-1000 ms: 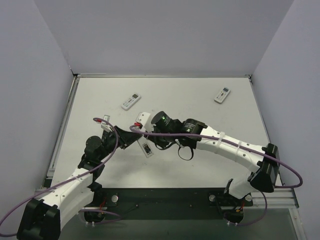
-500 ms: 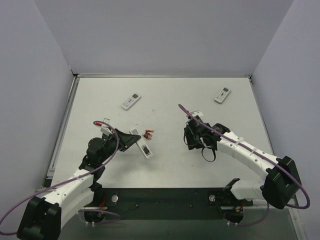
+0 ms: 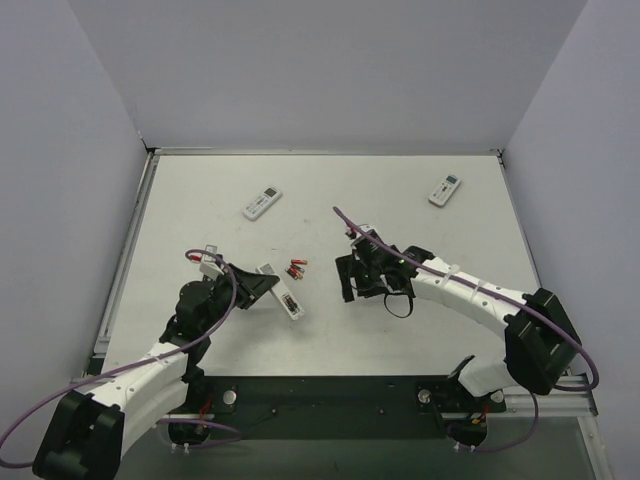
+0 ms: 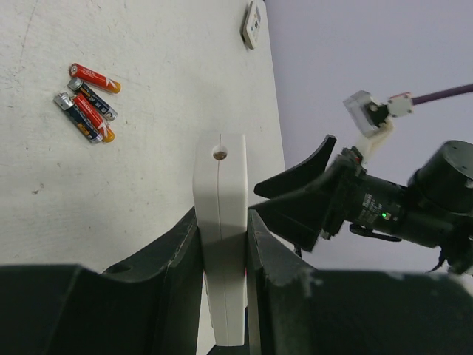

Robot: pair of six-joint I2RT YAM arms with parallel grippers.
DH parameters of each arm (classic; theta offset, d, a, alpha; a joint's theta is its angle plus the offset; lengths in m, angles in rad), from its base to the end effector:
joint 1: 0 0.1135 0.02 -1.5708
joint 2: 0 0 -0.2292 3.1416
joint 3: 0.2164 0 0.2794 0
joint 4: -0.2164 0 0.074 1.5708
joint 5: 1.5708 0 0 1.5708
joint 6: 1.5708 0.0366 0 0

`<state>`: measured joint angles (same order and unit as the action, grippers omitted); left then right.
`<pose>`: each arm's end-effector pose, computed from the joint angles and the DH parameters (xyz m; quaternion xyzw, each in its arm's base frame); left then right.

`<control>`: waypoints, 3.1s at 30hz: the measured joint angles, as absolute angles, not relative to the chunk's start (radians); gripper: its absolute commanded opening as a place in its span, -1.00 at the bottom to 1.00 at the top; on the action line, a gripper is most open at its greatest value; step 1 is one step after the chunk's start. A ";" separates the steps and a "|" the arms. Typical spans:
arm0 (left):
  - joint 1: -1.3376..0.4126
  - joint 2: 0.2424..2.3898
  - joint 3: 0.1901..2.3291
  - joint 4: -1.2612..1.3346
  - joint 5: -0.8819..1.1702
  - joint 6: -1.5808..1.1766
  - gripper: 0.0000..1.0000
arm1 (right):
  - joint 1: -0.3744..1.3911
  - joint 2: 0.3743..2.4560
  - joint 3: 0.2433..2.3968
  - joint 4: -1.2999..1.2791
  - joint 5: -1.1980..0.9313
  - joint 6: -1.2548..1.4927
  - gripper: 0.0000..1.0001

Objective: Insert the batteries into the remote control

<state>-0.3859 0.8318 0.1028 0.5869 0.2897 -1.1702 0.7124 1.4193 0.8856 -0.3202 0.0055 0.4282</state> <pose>0.1972 -0.0914 0.1304 -0.1983 0.7270 -0.5327 0.3852 0.2450 0.2113 0.1695 -0.1317 0.9271 0.1872 0.2967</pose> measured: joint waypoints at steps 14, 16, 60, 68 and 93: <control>-0.394 0.846 0.103 0.587 0.257 -1.172 -1.00 | 1.025 1.532 1.199 -0.165 -0.181 0.311 0.50; -0.394 0.844 0.103 0.587 0.257 -1.175 -1.00 | 1.036 1.580 1.213 -0.167 -0.181 0.295 0.39; -0.389 0.254 0.505 -0.395 -0.292 -0.601 0.75 | 1.039 1.917 1.295 -0.403 -0.191 -0.170 -0.57; -0.389 0.237 0.528 -0.443 -0.323 -0.521 0.75 | 1.028 1.929 1.326 -0.447 -0.193 -0.186 0.21; -0.383 0.250 0.568 -0.444 -0.319 -0.371 0.75 | 0.645 1.537 0.952 -0.475 0.016 0.389 0.13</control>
